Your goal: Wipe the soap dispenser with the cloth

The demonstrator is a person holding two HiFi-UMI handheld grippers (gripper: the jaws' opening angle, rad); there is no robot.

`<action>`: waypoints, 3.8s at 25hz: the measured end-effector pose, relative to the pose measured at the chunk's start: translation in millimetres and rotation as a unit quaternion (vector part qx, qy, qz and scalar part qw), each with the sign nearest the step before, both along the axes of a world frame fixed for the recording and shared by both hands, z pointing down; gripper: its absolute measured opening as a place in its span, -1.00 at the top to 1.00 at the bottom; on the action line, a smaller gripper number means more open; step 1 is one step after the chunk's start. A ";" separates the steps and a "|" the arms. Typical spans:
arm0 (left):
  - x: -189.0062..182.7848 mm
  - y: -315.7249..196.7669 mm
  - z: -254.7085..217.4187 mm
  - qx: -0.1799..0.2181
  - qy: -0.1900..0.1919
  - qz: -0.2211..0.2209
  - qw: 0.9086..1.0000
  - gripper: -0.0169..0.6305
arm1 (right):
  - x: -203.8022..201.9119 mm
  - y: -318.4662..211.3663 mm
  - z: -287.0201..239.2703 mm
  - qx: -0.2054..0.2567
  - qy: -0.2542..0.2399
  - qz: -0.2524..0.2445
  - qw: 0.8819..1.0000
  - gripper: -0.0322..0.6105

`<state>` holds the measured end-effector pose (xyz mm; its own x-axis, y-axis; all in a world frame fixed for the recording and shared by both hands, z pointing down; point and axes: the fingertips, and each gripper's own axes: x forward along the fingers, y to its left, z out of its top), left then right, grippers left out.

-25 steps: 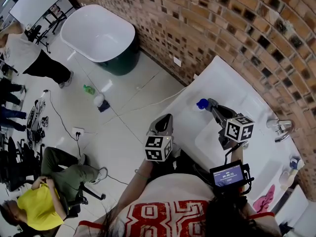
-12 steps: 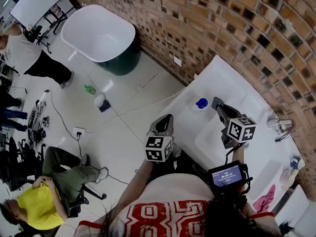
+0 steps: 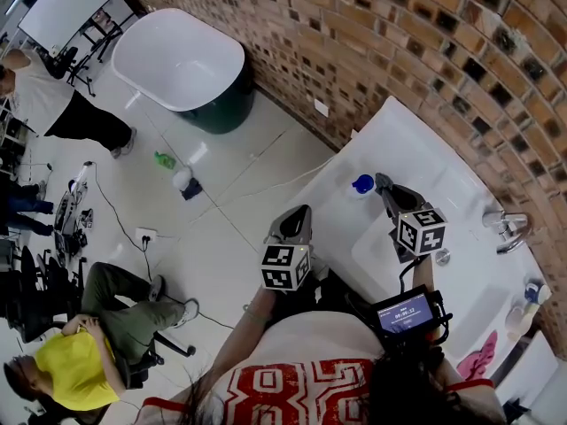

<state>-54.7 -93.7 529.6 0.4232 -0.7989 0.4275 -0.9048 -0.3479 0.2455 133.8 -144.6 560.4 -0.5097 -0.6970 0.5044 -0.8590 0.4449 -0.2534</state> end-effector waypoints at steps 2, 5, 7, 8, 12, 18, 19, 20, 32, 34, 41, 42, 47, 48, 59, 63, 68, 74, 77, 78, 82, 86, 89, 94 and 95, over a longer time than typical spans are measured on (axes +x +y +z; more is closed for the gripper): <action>-1.2 0.6 1.0 -0.002 -0.001 -0.002 1.000 0.94 | -1.5 2.3 9.6 -0.012 -0.002 0.001 1.000 0.75; -1.7 0.9 1.5 -0.003 -0.002 -0.003 1.000 0.94 | -3.8 7.0 28.5 -0.034 0.000 -0.001 0.999 0.75; -1.5 1.2 1.9 -0.003 -0.003 -0.003 1.000 0.94 | -5.3 10.4 42.8 -0.051 0.004 -0.003 0.999 0.75; -1.4 1.2 2.1 -0.003 -0.003 -0.003 1.000 0.94 | -5.9 12.2 49.9 -0.059 0.007 -0.004 0.998 0.75; -2.2 0.7 2.5 -0.003 -0.003 -0.003 1.000 0.94 | -7.5 18.8 71.3 -0.080 0.023 -0.008 0.996 0.75; -4.9 2.1 3.7 -0.004 -0.003 -0.005 1.000 0.94 | -7.0 23.1 90.7 -0.103 0.023 -0.002 0.994 0.75; -4.5 2.5 3.5 -0.004 -0.003 -0.004 1.000 0.94 | -5.4 23.5 91.7 -0.105 0.022 0.003 0.994 0.75; -4.0 2.7 3.2 -0.004 -0.002 -0.002 1.000 0.94 | -3.1 23.8 90.3 -0.104 0.022 0.010 0.994 0.75; 19.1 3.5 -0.2 -0.003 0.021 0.052 0.998 0.94 | -9.1 58.1 -3.2 -0.052 -0.071 0.084 0.993 0.75; 24.8 4.2 -0.9 -0.002 0.023 0.066 0.998 0.94 | -23.3 63.4 -13.8 -0.049 -0.088 0.072 0.992 0.75; 23.6 0.1 -1.1 0.000 0.024 0.090 0.996 0.94 | -60.4 63.0 -26.8 -0.058 -0.150 0.075 0.984 0.75; 20.7 -1.6 -1.4 0.001 0.024 0.089 0.996 0.94 | -62.8 60.5 -28.4 -0.059 -0.160 0.081 0.982 0.75; 8.1 -5.6 -2.4 0.001 0.023 0.086 0.996 0.94 | -68.4 49.7 -30.5 -0.068 -0.183 0.112 0.974 0.75; 6.3 -5.7 -2.2 0.001 0.023 0.085 0.996 0.94 | -69.6 48.5 -30.7 -0.071 -0.192 0.117 0.972 0.75; -5.6 -8.2 -2.7 0.003 0.021 0.075 0.997 0.94 | -74.3 40.9 -19.9 -0.095 -0.223 0.138 0.960 0.75; -8.4 -7.9 -3.8 0.005 0.020 0.070 0.997 0.94 | -82.3 41.4 -11.5 -0.109 -0.224 0.128 0.960 0.75; -16.7 -7.5 -8.0 0.009 0.019 0.057 0.998 0.94 | -88.7 39.5 -19.8 -0.091 -0.217 0.117 0.965 0.75; -18.0 -8.1 -10.3 0.011 0.017 0.056 0.998 0.94 | -97.3 33.5 -18.7 -0.085 -0.211 0.108 0.968 0.75; -17.2 -6.3 -9.4 0.009 0.017 0.056 0.998 0.94 | -100.0 36.3 -5.3 -0.099 -0.200 0.106 0.969 0.75; -17.6 -5.9 -9.2 0.009 0.016 0.056 0.998 0.94 | -101.0 37.4 -0.6 -0.103 -0.196 0.104 0.969 0.75; -22.2 -5.7 -9.7 0.009 0.015 0.047 0.999 0.94 | -102.5 39.7 20.4 -0.120 -0.184 0.101 0.970 0.75; -27.9 -5.8 -9.1 0.010 0.014 0.039 0.999 0.94 | -99.1 39.5 42.6 -0.140 -0.174 0.104 0.969 0.75; -34.5 -6.9 -8.7 0.010 0.012 0.029 0.999 0.94 | -98.3 39.1 57.4 -0.154 -0.167 0.103 0.968 0.75; -44.3 -9.6 -9.7 0.012 0.011 0.015 1.000 0.94 | -98.8 38.8 77.4 -0.174 -0.153 0.101 0.967 0.75; -45.3 -9.3 -9.3 0.011 0.010 0.013 1.000 0.94 | -98.6 39.5 81.0 -0.178 -0.151 0.101 0.967 0.75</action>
<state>-99.9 -103.0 520.3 0.4531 -0.7965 0.4003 -0.8899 -0.3777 0.2558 35.2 -105.1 641.5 -0.5431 -0.6075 0.5797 -0.7819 0.1143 -0.6128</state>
